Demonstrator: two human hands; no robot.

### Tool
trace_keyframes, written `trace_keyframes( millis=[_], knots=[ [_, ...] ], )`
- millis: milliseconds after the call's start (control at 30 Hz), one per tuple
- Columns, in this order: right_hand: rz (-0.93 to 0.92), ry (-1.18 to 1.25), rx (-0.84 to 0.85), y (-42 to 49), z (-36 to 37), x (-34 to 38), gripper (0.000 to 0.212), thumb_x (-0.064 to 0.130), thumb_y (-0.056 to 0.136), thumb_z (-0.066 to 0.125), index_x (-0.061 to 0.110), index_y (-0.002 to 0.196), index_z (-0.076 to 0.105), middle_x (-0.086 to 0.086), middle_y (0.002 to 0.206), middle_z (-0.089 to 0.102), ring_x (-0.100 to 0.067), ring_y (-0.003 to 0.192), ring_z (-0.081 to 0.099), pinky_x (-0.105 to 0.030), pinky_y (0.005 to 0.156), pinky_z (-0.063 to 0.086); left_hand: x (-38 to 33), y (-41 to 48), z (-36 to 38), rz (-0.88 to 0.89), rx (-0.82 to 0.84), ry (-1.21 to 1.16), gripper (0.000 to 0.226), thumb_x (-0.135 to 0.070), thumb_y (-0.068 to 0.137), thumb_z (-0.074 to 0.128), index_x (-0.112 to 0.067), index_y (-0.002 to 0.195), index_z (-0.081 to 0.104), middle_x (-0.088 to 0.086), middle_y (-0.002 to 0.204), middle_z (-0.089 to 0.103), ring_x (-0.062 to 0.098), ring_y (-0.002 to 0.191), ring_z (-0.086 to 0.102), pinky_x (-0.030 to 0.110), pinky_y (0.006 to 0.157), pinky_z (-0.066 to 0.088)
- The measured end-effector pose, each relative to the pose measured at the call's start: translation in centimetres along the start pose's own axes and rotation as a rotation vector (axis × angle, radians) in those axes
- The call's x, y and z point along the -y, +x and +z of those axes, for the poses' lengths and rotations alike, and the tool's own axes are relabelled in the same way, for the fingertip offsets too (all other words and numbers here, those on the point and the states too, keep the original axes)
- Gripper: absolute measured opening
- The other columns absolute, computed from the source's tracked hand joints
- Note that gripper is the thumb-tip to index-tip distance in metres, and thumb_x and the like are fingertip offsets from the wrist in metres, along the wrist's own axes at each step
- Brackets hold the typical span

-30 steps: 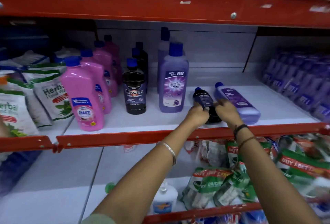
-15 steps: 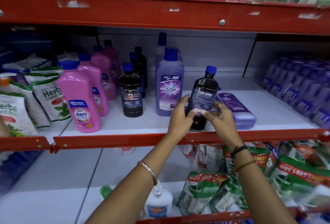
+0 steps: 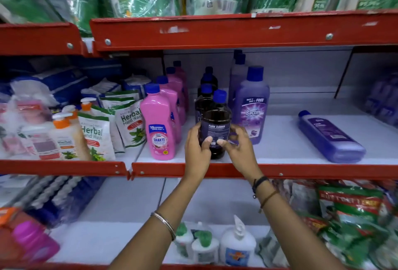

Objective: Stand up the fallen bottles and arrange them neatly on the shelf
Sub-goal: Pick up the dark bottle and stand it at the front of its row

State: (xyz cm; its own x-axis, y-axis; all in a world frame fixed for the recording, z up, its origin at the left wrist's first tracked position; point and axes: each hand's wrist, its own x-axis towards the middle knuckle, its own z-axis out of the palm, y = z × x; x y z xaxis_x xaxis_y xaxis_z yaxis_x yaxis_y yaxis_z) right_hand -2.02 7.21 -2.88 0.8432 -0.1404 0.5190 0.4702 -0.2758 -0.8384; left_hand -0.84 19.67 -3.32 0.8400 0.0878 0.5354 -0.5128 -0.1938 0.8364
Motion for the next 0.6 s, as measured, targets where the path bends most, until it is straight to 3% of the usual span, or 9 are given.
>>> trace_keyframes(
  millis=[100,167,300,367,500,600],
  knots=[
    [0.006,-0.008,-0.021,0.0,1.7,-0.3,0.043,0.010,0.079,0.069,0.024,0.115,0.050,0.006,0.109,0.054,0.008,0.094,0.056,-0.012,0.080,0.046,0.5,0.1,-1.6,-0.009,0.019,-0.027,0.037,-0.006,0.087,0.055,-0.024,0.118,0.049,-0.002,0.112,0.061,-0.006,0.100,0.057,0.019,0.090,0.046],
    [0.029,0.030,-0.063,0.0,1.9,-0.4,0.044,0.009,0.079,0.070,0.021,0.114,0.046,0.008,0.106,0.057,-0.001,0.097,0.058,-0.008,0.077,0.047,0.8,0.4,-2.1,-0.007,0.012,-0.025,0.030,-0.005,0.091,0.050,-0.026,0.114,0.048,-0.013,0.105,0.059,-0.013,0.094,0.056,0.014,0.086,0.045],
    [0.050,-0.041,-0.143,0.0,1.9,-1.1,0.025,0.011,0.082,0.066,0.018,0.102,0.053,-0.005,0.108,0.061,-0.019,0.101,0.061,-0.006,0.073,0.046,1.7,0.5,-2.4,0.003,-0.018,-0.025,0.025,-0.002,0.090,0.039,-0.022,0.098,0.052,-0.008,0.095,0.061,0.015,0.091,0.061,0.036,0.084,0.053],
    [0.049,-0.058,-0.088,-0.1,1.9,-1.1,0.019,0.019,0.086,0.063,0.018,0.104,0.058,-0.005,0.110,0.063,-0.014,0.102,0.062,-0.005,0.072,0.046,1.8,0.5,-2.4,0.003,0.008,-0.013,0.028,0.003,0.087,0.043,-0.020,0.099,0.052,-0.006,0.094,0.061,0.013,0.091,0.059,0.033,0.084,0.050],
    [0.052,-0.039,0.128,0.0,1.5,-0.2,0.025,0.038,0.084,0.062,0.034,0.108,0.061,0.012,0.111,0.061,0.002,0.104,0.060,-0.015,0.090,0.047,1.3,0.8,-2.7,-0.082,0.118,-0.071,0.039,-0.001,0.089,0.053,-0.017,0.123,0.045,0.000,0.120,0.057,0.008,0.107,0.054,0.018,0.093,0.042],
    [0.080,-0.016,0.239,0.3,1.2,-0.5,0.036,0.033,0.087,0.061,0.024,0.121,0.056,0.003,0.119,0.061,-0.007,0.107,0.063,-0.019,0.093,0.048,1.6,0.8,-2.7,-0.122,0.264,-0.015,0.053,-0.014,0.091,0.054,-0.022,0.138,0.031,-0.001,0.131,0.054,0.013,0.117,0.054,0.028,0.099,0.043]
  ],
)
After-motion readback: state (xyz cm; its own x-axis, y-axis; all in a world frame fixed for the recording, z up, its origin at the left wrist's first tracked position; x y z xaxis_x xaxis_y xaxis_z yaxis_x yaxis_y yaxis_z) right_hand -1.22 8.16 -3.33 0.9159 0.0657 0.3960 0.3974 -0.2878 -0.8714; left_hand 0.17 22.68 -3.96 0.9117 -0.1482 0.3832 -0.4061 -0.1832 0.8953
